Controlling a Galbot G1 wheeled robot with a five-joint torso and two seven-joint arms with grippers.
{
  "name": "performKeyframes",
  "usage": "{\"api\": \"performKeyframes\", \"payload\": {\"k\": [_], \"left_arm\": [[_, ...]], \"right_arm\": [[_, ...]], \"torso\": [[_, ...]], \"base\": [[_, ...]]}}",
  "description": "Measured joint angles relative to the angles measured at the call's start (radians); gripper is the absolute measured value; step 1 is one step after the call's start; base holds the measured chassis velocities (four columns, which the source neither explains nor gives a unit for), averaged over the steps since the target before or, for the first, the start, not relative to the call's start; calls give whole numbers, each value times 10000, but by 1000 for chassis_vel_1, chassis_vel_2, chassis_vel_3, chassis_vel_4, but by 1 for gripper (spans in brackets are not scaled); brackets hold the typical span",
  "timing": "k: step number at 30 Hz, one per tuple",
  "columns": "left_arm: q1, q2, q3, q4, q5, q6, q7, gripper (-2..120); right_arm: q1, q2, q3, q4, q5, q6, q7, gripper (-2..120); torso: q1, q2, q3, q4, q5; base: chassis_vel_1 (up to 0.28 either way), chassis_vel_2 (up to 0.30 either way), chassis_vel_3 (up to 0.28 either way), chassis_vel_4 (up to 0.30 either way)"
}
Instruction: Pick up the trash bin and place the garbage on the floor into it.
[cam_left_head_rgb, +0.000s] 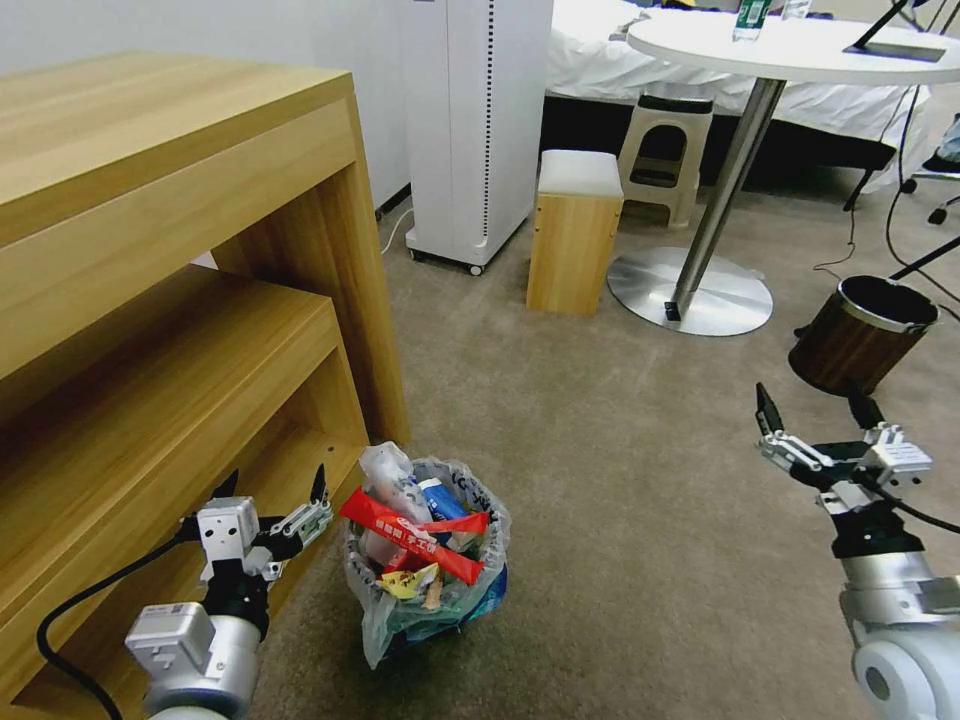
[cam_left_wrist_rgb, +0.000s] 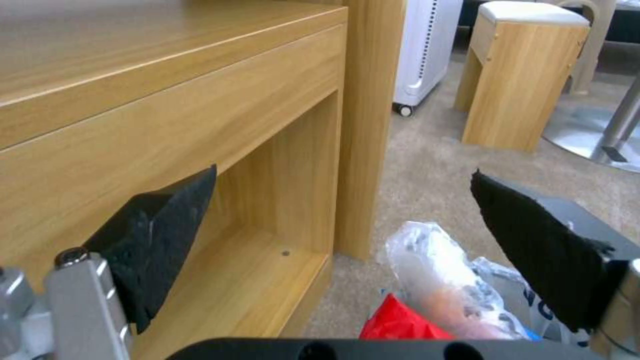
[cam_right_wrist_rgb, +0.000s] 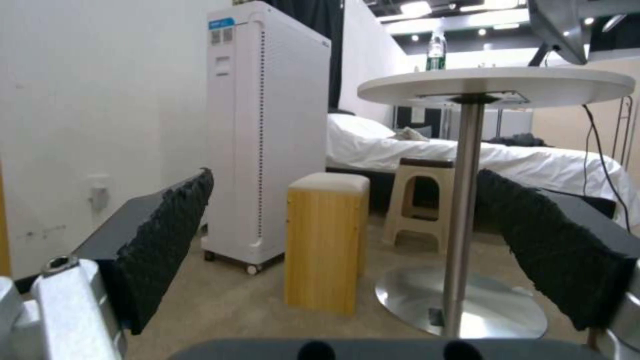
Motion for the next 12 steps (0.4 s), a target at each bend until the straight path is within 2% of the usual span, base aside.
{"api": "performKeyframes", "payload": {"k": [12], "left_arm": [[-1,-1,5,-5,-7,0,6,100]], "right_arm": [[0,0,-13,-7,9,0,-22,100]], "torso": [[-1,0,0,0,0]], "base": [[0,0,0,0]]}}
